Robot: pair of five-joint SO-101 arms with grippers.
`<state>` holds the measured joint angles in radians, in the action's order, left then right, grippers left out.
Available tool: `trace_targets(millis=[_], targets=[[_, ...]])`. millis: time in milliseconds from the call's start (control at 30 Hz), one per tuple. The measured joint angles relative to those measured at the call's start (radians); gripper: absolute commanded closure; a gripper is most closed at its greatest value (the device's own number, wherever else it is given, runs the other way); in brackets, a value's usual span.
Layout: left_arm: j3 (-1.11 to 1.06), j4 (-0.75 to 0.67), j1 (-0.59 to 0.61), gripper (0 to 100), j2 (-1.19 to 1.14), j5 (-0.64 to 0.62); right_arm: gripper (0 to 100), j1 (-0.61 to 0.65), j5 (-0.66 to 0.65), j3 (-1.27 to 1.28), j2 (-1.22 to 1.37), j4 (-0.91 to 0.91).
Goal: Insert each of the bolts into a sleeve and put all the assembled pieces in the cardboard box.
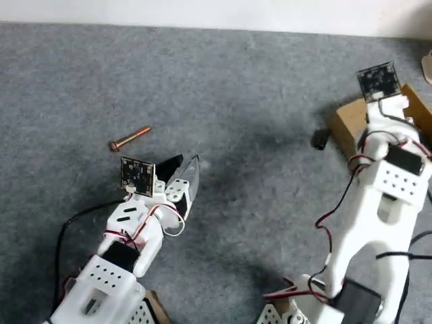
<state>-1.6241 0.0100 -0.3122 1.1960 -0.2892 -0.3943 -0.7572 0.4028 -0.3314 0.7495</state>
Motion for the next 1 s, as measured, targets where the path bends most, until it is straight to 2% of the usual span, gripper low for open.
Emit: trace_targets(millis=[167,667,1000], targets=[[0.000,0.000,0.000,89,0.000,0.002,99.3,-0.038,-0.084,-0.028,0.094,-0.008],[0.000,0.000,-0.002,89,0.000,0.002,99.3,-0.180,-0.275,-0.029,0.390,-0.315],[0.000,0.000,-0.002,89,0.000,0.002,99.3,-0.184,-0.293,-0.029,0.477,-0.362]])
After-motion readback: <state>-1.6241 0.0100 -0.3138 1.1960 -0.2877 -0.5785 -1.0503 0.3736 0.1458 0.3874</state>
